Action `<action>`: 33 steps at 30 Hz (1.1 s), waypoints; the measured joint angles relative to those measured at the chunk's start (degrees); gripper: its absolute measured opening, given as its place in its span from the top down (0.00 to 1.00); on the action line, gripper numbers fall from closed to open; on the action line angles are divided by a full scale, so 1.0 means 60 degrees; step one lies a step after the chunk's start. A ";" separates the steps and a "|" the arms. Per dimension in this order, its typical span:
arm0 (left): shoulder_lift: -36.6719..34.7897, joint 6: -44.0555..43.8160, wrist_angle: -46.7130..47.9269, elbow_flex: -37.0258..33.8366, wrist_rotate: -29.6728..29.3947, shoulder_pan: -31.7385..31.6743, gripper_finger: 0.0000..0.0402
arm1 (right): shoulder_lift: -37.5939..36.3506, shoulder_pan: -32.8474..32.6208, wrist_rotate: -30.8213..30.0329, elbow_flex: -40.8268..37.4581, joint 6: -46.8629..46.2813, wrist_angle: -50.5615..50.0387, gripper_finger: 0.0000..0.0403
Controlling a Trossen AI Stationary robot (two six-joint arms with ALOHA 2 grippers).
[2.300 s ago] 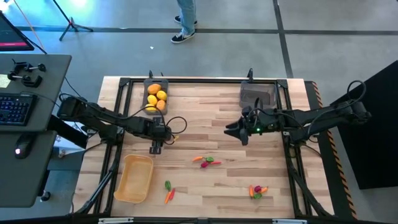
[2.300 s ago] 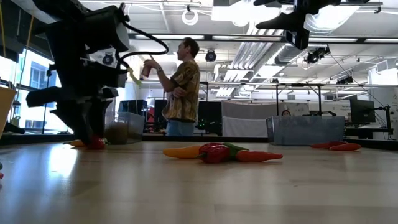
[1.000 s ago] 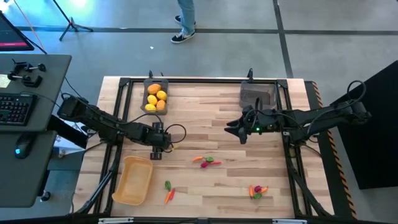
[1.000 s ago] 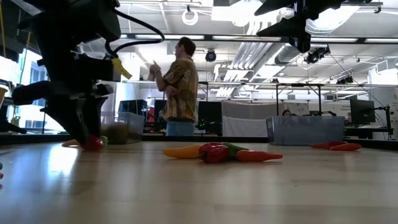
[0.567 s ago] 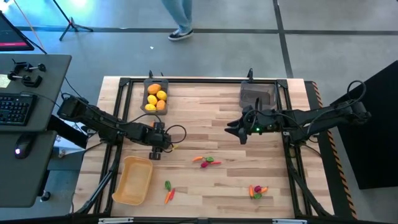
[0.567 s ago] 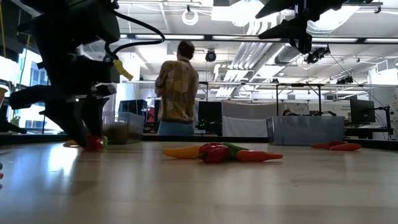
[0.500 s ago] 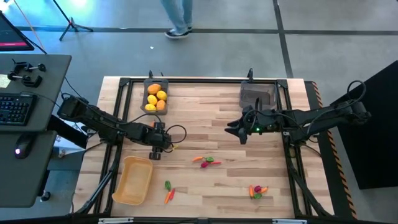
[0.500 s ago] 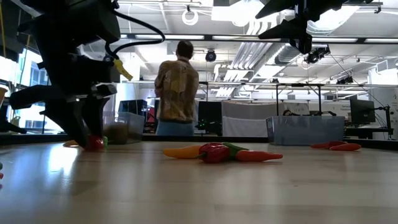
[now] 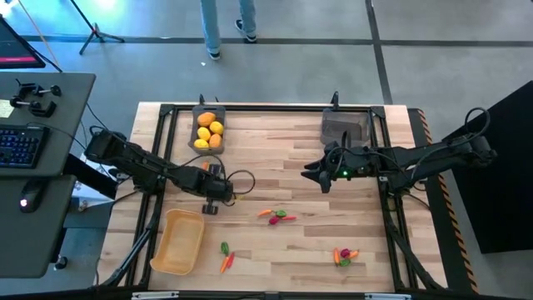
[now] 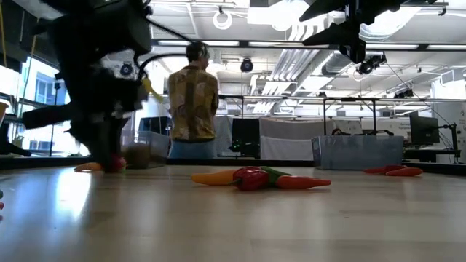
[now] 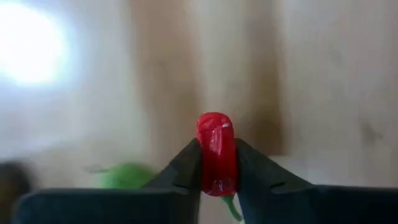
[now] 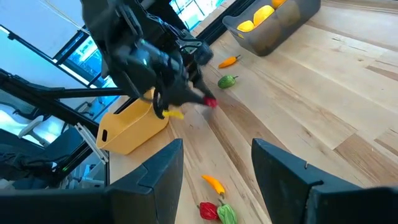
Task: Sort produce into baskets
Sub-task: Put the top left red bell pepper into the yellow bin
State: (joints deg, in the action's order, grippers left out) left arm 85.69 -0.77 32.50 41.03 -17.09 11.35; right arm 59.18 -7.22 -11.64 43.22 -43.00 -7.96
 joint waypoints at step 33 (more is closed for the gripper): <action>-0.2550 -1.3611 0.3912 0.1163 0.3575 0.6012 0.86 | 0.0000 0.0040 -0.0557 0.0000 0.0783 -0.0425 0.56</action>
State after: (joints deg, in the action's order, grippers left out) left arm 70.40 -82.43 55.97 48.01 4.36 47.42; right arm 59.18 -6.98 -14.98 43.22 -38.30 -10.51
